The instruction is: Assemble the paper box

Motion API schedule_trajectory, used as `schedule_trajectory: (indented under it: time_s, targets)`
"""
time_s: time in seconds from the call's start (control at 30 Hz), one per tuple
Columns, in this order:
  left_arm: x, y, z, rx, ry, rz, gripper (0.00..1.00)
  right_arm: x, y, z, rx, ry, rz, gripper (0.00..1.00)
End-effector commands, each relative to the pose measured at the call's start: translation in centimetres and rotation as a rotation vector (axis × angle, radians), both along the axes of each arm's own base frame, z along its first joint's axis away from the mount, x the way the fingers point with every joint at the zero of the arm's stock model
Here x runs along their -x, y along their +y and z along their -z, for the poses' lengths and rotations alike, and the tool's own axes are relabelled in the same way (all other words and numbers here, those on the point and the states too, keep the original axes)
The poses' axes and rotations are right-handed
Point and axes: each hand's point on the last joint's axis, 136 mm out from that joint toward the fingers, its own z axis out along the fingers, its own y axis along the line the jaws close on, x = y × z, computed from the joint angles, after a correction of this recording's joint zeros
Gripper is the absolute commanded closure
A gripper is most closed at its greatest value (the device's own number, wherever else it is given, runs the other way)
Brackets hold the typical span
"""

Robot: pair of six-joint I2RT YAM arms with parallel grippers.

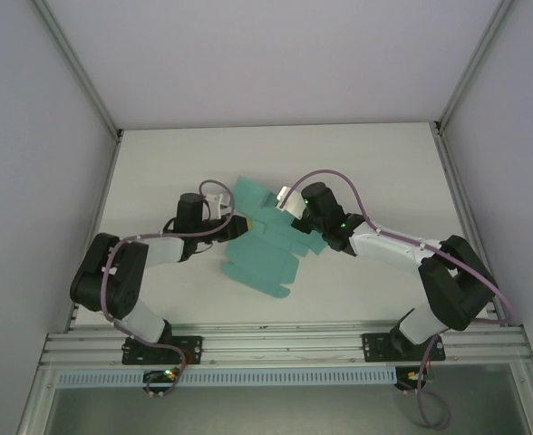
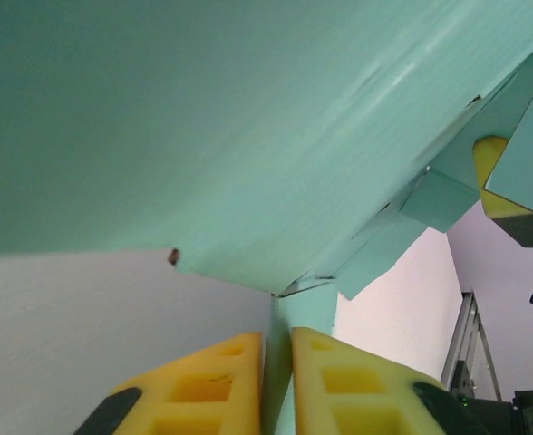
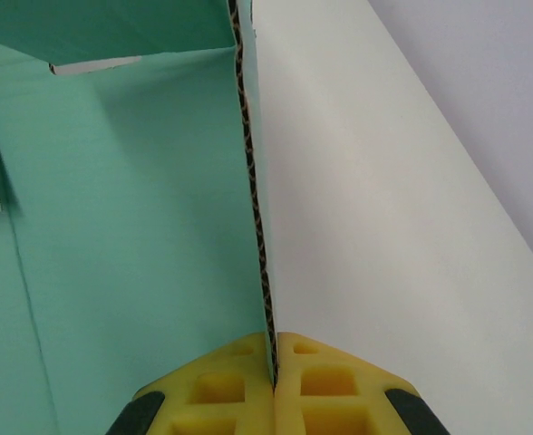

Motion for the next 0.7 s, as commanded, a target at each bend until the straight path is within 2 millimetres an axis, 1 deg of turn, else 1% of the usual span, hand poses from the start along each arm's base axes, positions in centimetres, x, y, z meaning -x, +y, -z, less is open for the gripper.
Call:
schedule_trajectory:
  time_s: [0.0, 0.07, 0.17, 0.23, 0.27, 0.3, 0.33, 0.4, 0.5, 0.57, 0.6, 0.63, 0.67]
  targets:
    - [-0.5, -0.4, -0.3, -0.007, -0.027, 0.013, 0.93, 0.2, 0.8, -2.5, -0.062, -0.035, -0.015, 1.00]
    - [-0.6, -0.3, -0.4, -0.014, -0.030, 0.011, 1.00, 0.2, 0.8, -2.5, -0.055, -0.038, -0.020, 1.00]
    - [-0.6, 0.1, 0.2, -0.048, -0.021, -0.009, 0.99, 0.1, 0.5, -2.3, -0.022, -0.045, -0.018, 1.00]
    - [-0.7, 0.5, 0.5, -0.069, -0.010, -0.028, 0.50, -0.3, 0.0, -2.4, 0.020, -0.072, -0.003, 1.00]
    - [-0.7, 0.7, 0.5, -0.076, -0.008, -0.037, 0.46, -0.6, -0.3, -2.4, 0.046, -0.084, 0.003, 1.00]
    - [-0.6, 0.9, 0.5, -0.082, -0.005, -0.047, 0.36, -0.9, -0.6, -2.5, 0.080, -0.100, 0.014, 1.00]
    - [-0.6, 1.2, 0.5, -0.092, 0.001, -0.057, 0.28, -1.2, -0.8, -2.5, 0.112, -0.109, 0.018, 1.00]
    - [-0.5, 2.1, 0.8, -0.131, 0.007, -0.090, 0.20, -1.8, -1.3, -2.5, 0.175, -0.125, 0.028, 1.00]
    - [0.3, 3.2, 1.3, -0.200, 0.025, -0.103, 0.20, -2.6, -1.4, -2.3, 0.237, -0.148, 0.026, 1.00]
    - [1.0, 3.6, 1.7, -0.223, 0.038, -0.101, 0.22, -3.2, -1.3, -2.5, 0.260, -0.167, 0.029, 1.00]
    - [1.4, 3.8, 1.8, -0.227, 0.047, -0.103, 0.25, -3.7, -1.3, -2.6, 0.273, -0.182, 0.037, 1.00]
    - [1.7, 3.8, 1.9, -0.223, 0.057, -0.102, 0.32, -4.1, -1.3, -2.7, 0.286, -0.194, 0.050, 1.00]
    - [2.2, 3.8, 2.0, -0.214, 0.066, -0.099, 0.35, -4.6, -1.4, -2.9, 0.302, -0.206, 0.065, 1.00]
